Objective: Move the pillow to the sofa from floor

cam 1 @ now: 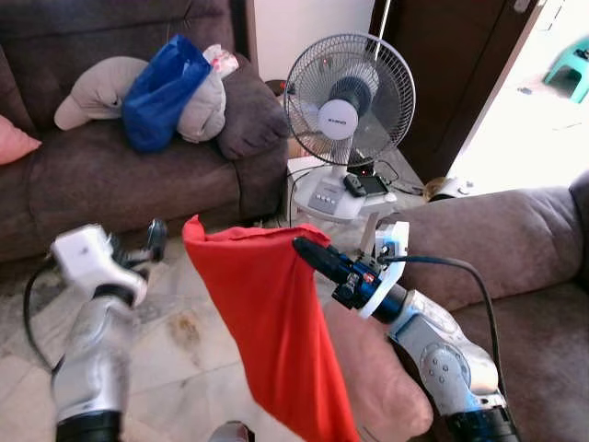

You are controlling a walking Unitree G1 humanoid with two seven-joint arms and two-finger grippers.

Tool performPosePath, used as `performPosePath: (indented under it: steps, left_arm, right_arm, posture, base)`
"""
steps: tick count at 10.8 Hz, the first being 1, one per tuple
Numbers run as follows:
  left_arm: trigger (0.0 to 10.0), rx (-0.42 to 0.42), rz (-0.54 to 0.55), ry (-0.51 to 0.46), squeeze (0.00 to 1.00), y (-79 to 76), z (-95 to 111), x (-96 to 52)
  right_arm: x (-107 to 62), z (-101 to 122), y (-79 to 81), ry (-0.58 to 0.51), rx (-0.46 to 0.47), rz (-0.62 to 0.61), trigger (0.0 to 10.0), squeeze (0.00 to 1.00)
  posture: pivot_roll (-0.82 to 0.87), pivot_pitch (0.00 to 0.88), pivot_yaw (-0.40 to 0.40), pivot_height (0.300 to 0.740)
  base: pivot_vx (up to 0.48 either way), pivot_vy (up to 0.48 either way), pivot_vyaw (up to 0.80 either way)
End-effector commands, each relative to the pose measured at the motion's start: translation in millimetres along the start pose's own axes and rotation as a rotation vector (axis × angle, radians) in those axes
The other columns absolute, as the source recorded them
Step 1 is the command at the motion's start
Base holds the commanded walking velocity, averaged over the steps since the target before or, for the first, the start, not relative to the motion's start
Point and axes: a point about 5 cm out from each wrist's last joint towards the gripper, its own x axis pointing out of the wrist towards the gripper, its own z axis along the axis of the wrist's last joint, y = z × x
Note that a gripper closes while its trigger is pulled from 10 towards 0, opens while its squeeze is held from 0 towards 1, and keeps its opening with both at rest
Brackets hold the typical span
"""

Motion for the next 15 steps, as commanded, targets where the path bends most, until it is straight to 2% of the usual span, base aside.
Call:
performPosePath:
  steps: [1, 5, 7, 8, 9, 11, 13, 15]
  left_arm:
    - [10.0, -0.046, 0.021, 0.006, 1.00, 15.6, 6, 1.2]
    - [10.0, -0.115, 0.029, 0.084, 1.00, 56.1, 1, -3.1]
    - [10.0, -0.117, 0.023, 0.095, 1.00, 59.3, 0, 0.8]
    - [10.0, -0.100, 0.018, 0.093, 1.00, 55.5, 1, 6.1]
    - [10.0, -0.093, -0.014, 0.086, 0.00, 51.7, 4, 11.3]
    - [10.0, -0.110, -0.053, 0.102, 0.00, 49.1, 5, 17.1]
    - [10.0, -0.128, -0.097, 0.144, 0.00, 43.0, 0, 19.4]
    - [10.0, -0.088, -0.146, 0.146, 0.00, 28.2, -4, 11.7]
  right_arm:
    - [7.2, 29, 19.2, -0.109, -0.081, 0.132, 10.0, 0.00]
    - [-0.9, 30, 27.6, -0.071, -0.093, 0.205, 10.0, 0.00]
    - [-5.9, 32, 30.8, -0.062, -0.094, 0.232, 10.0, 0.00]
    - [-10.3, 31, 37.8, -0.050, -0.106, 0.287, 10.0, 0.00]
    - [-15.2, 26, 44.7, -0.017, -0.125, 0.339, 10.0, 0.00]
    - [-24.0, 25, 51.6, -0.001, -0.128, 0.395, 10.0, 0.00]
    - [-28.0, 24, 51.5, 0.018, -0.136, 0.389, 10.0, 0.00]
    - [-27.6, 25, 45.1, 0.020, -0.146, 0.346, 10.0, 0.00]
  posture:
    - [0.16, 0.012, -0.046, 0.740]
    - [0.15, 0.018, -0.052, 0.740]
    - [0.15, 0.019, -0.052, 0.740]
    - [0.14, 0.020, -0.055, 0.740]
    - [0.14, 0.020, -0.057, 0.740]
    - [0.13, 0.023, -0.057, 0.740]
    - [0.13, 0.022, -0.056, 0.740]
    - [0.13, 0.021, -0.054, 0.740]
  base:
    - [0.000, 0.000, 0.00]
    - [0.000, 0.000, 0.00]
    - [0.000, 0.000, 0.00]
    - [0.000, 0.000, 0.00]
    - [0.000, 0.000, 0.00]
    - [0.000, 0.000, 0.00]
    - [0.000, 0.000, 0.00]
    - [0.000, 0.000, 0.00]
